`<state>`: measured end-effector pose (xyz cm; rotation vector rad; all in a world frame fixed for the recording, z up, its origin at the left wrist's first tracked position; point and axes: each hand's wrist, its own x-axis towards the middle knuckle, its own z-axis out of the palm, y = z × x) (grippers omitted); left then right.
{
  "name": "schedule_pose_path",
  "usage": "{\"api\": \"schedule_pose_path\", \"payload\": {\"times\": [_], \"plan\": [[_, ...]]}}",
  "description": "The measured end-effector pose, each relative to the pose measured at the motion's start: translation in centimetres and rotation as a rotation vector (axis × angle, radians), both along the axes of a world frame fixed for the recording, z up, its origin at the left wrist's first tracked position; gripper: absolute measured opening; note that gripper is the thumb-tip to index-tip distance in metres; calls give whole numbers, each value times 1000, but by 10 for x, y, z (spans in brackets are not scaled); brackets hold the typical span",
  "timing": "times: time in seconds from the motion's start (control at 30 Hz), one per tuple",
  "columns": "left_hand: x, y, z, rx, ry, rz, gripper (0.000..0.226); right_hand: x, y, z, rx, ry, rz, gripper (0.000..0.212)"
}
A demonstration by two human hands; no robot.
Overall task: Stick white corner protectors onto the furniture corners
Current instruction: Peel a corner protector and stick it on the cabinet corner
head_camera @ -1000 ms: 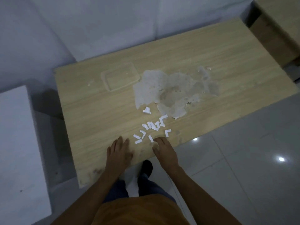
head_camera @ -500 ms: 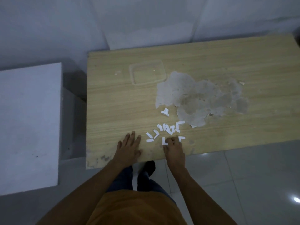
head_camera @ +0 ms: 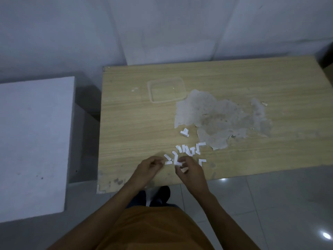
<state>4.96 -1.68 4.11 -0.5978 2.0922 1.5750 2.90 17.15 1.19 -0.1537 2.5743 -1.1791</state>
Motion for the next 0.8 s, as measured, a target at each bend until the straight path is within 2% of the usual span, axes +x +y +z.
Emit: {"api": "schedule_pose_path", "payload": {"times": [0.2,0.37,0.57,0.7,0.8], "plan": [[-2,9,51,153,124,26,9,0,-14,58,-29,140,116,23],[2,13,69,149,195,38,8,7,-14,85,-10,257,160,23],[8,10,80,121,266,33,11,16,-14,105,-229,108,-3,31],[11,8,84,70,328,16,5,24,-17,114,-275,73,-84,34],[14,9,88,26,363,3,12,29,-19,118,-299,91,-116,35]]}}
